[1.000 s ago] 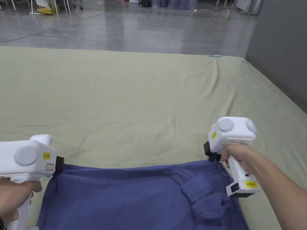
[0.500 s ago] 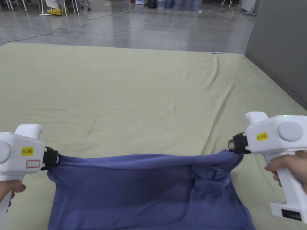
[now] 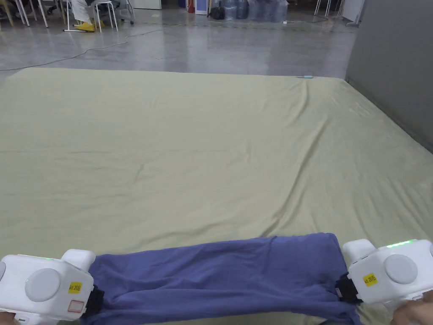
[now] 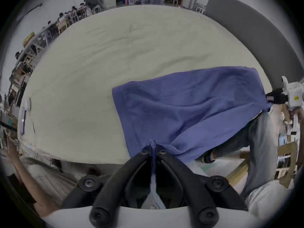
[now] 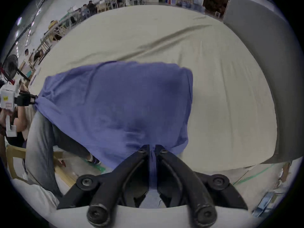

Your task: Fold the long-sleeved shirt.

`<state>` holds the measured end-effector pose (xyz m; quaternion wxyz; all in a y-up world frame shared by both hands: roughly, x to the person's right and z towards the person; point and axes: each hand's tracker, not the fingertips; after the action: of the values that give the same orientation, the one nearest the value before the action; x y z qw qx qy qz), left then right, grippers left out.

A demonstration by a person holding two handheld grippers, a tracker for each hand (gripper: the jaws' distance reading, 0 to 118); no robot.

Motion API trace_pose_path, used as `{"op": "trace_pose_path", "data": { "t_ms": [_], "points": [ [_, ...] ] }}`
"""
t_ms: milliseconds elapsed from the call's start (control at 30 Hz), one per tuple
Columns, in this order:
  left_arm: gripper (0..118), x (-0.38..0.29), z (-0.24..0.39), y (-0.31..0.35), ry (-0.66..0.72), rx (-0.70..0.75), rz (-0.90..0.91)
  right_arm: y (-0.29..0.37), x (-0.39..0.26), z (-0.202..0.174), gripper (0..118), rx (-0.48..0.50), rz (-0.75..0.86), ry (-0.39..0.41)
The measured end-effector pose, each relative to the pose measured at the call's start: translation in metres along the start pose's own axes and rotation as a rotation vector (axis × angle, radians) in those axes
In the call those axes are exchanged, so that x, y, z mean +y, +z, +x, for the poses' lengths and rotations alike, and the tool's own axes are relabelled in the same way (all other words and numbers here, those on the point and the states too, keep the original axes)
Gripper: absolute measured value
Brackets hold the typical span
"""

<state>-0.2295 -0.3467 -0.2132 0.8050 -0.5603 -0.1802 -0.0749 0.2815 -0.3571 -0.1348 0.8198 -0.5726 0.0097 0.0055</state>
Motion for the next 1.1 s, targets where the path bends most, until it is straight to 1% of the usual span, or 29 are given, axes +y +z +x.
{"op": "trace_pose_path", "data": {
  "t_ms": [33, 67, 100, 133, 167, 200, 267, 300, 333, 367, 400, 433, 467, 500, 567, 600, 667, 800, 833, 867, 900, 933, 967, 1000, 1033, 1067, 1100],
  "points": [
    [0, 0.001, 0.000, 0.000, 0.013, -0.001, 0.003, 0.000, 0.002, -0.001, 6, -0.002, -0.002, -0.002],
    [0, 0.002, 0.000, 0.002, 0.030, -0.006, 0.016, 0.004, 0.000, 0.000, 13, -0.011, 0.002, -0.003],
    [20, 0.003, -0.002, 0.008, 0.042, -0.024, 0.067, 0.009, 0.001, -0.001, 39, -0.027, 0.018, -0.003],
    [53, 0.003, -0.004, 0.015, 0.048, -0.023, 0.096, 0.015, 0.002, -0.001, 68, -0.045, 0.037, -0.002],
    [88, 0.005, -0.005, 0.021, 0.052, -0.009, 0.114, 0.022, 0.005, -0.002, 85, -0.070, 0.063, 0.000],
    [109, 0.007, -0.005, 0.029, 0.058, -0.001, 0.134, 0.036, 0.010, -0.004, 85, -0.101, 0.112, -0.012],
    [109, 0.013, -0.005, 0.045, 0.072, -0.019, 0.203, 0.049, 0.022, -0.008, 85, -0.122, 0.173, -0.048],
    [107, 0.019, -0.004, 0.053, 0.090, -0.019, 0.232, 0.057, 0.031, -0.012, 85, -0.110, 0.203, -0.071],
    [98, 0.023, -0.003, 0.059, 0.108, -0.013, 0.256, 0.064, 0.037, -0.015, 80, -0.090, 0.232, -0.087],
    [73, 0.027, 0.000, 0.066, 0.116, 0.003, 0.303, 0.071, 0.043, -0.020, 67, -0.061, 0.276, -0.097],
    [16, 0.029, 0.004, 0.072, 0.094, 0.009, 0.343, 0.077, 0.047, -0.026, 29, -0.039, 0.319, -0.096],
    [0, 0.032, 0.009, 0.076, 0.072, 0.023, 0.370, 0.081, 0.050, -0.033, 1, -0.024, 0.356, -0.087],
    [0, 0.034, 0.013, 0.076, 0.069, 0.040, 0.378, 0.083, 0.054, -0.042, 0, -0.037, 0.373, -0.074],
    [0, 0.035, 0.014, 0.078, 0.070, 0.032, 0.386, 0.083, 0.056, -0.048, 0, -0.040, 0.387, -0.067],
    [0, 0.039, 0.013, 0.076, 0.059, 0.011, 0.385, 0.080, 0.060, -0.057, 0, -0.063, 0.397, -0.026],
    [0, 0.039, 0.014, 0.077, 0.060, 0.013, 0.386, 0.079, 0.062, -0.063, 0, -0.088, 0.402, -0.017],
    [0, 0.040, 0.010, 0.074, 0.059, 0.013, 0.394, 0.076, 0.064, -0.066, 0, -0.103, 0.418, -0.005],
    [0, 0.038, -0.008, 0.071, 0.109, -0.033, 0.384, 0.076, 0.067, -0.068, 0, -0.080, 0.426, -0.017],
    [0, 0.037, -0.015, 0.070, 0.147, -0.062, 0.390, 0.076, 0.067, -0.067, 0, -0.061, 0.427, -0.019],
    [0, 0.037, -0.028, 0.067, 0.198, -0.134, 0.380, 0.077, 0.066, -0.067, 0, -0.034, 0.425, -0.022],
    [9, 0.037, -0.043, 0.064, 0.238, -0.220, 0.360, 0.076, 0.067, -0.067, 0, -0.013, 0.418, -0.025],
    [37, 0.035, -0.052, 0.059, 0.275, -0.280, 0.347, 0.075, 0.067, -0.067, 0, -0.005, 0.413, -0.029],
    [74, 0.034, -0.066, 0.052, 0.320, -0.341, 0.315, 0.074, 0.066, -0.067, 0, -0.003, 0.410, -0.032],
    [111, 0.032, -0.076, 0.043, 0.357, -0.371, 0.284, 0.072, 0.065, -0.069, 0, -0.002, 0.408, -0.032],
    [117, 0.025, -0.086, 0.036, 0.399, -0.407, 0.269, 0.069, 0.064, -0.070, 0, -0.002, 0.404, -0.030],
    [117, 0.020, -0.100, 0.026, 0.445, -0.446, 0.273, 0.065, 0.063, -0.071, 0, 0.001, 0.394, -0.025],
    [117, 0.016, -0.108, 0.018, 0.480, -0.447, 0.257, 0.062, 0.063, -0.072, 0, 0.001, 0.384, -0.023]
  ]
}}
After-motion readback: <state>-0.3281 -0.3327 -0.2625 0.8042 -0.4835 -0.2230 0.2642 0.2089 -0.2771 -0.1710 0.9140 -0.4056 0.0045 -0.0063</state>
